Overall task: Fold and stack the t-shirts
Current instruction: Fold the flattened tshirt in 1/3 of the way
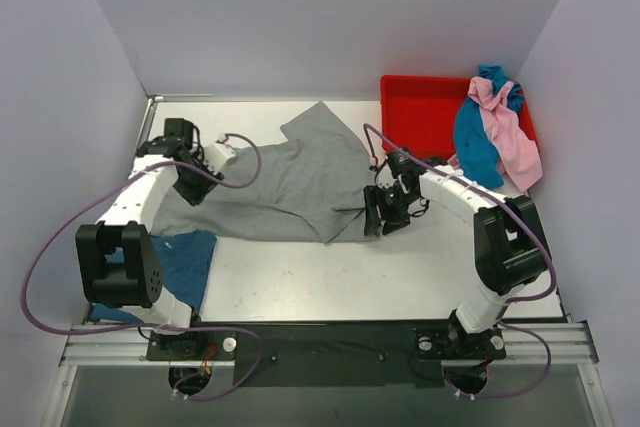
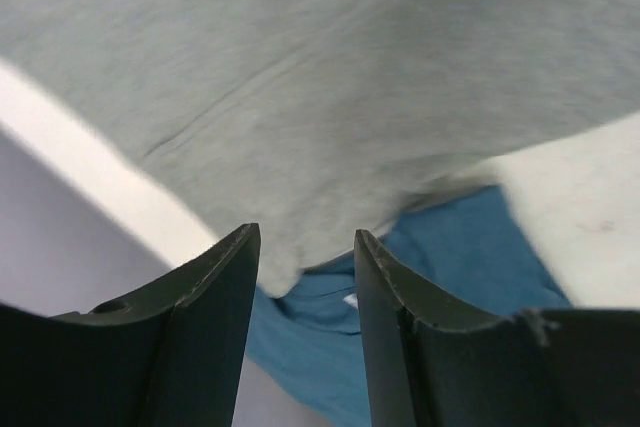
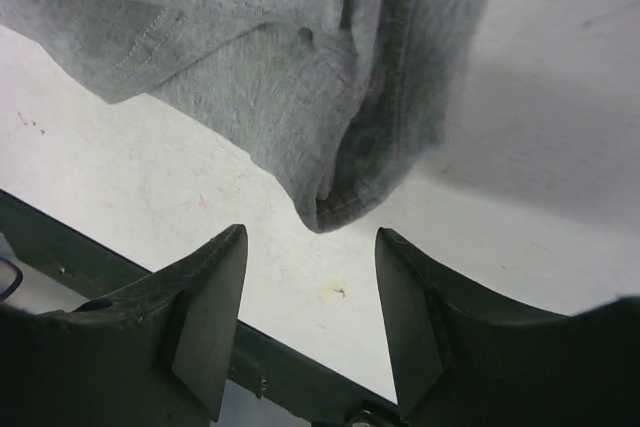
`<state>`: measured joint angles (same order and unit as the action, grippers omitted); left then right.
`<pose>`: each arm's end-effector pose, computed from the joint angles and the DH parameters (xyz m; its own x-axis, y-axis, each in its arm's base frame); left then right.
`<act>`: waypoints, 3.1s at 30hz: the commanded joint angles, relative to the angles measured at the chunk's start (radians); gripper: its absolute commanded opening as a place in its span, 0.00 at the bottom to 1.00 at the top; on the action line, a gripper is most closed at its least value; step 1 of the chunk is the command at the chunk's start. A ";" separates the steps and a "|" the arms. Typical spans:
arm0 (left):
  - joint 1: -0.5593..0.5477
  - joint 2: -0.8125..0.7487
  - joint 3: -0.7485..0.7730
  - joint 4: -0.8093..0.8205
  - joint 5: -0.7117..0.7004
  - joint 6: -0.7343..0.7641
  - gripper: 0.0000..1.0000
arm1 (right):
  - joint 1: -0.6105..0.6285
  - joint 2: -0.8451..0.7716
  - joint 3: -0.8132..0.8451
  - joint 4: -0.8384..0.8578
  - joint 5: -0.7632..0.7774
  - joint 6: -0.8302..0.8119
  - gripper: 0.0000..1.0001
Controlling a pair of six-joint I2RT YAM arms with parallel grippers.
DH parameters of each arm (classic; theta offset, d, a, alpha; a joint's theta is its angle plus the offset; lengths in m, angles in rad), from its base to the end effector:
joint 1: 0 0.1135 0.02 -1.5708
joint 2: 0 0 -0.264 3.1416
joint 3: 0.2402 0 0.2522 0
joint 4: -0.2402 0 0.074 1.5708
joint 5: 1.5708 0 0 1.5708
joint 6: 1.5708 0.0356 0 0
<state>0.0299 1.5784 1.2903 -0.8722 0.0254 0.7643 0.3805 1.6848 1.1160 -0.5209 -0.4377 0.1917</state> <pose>0.3175 0.0086 0.2649 -0.6753 0.6719 -0.3042 0.6200 0.7405 0.2594 0.3081 0.1395 0.2002 -0.9068 -0.1768 -0.3827 -0.3522 0.8168 0.4570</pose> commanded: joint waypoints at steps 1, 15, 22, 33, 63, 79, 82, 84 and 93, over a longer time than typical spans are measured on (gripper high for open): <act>-0.126 0.002 -0.098 -0.016 0.074 0.041 0.53 | 0.000 -0.033 -0.060 0.133 -0.136 0.018 0.48; -0.306 0.106 -0.259 0.168 -0.058 0.003 0.52 | -0.178 -0.007 -0.133 0.118 -0.136 0.054 0.00; -0.308 0.158 -0.290 0.180 -0.082 0.024 0.52 | -0.198 0.036 -0.151 0.033 -0.085 0.094 0.00; -0.516 0.097 0.081 -0.085 0.133 -0.069 0.56 | -0.177 -0.081 0.039 -0.154 0.242 0.088 0.48; -0.697 0.365 0.175 0.329 0.128 -0.280 0.00 | -0.134 0.225 0.289 0.113 -0.018 0.121 0.00; -0.752 0.373 0.216 0.226 0.278 -0.100 0.43 | -0.155 0.363 0.373 0.147 -0.078 0.259 0.00; -0.780 0.390 0.193 0.292 0.203 -0.072 0.44 | -0.155 0.363 0.370 0.133 -0.073 0.247 0.00; -0.789 0.397 0.190 0.311 0.191 -0.068 0.44 | -0.155 0.355 0.364 0.128 -0.065 0.239 0.00; -0.800 0.414 0.113 0.446 0.090 -0.105 0.22 | -0.154 0.290 0.341 0.107 -0.021 0.195 0.31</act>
<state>-0.7654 1.9850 1.4151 -0.5320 0.1814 0.6704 0.2234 2.0586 1.4590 -0.3641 -0.4938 0.4183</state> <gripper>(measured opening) 0.320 0.222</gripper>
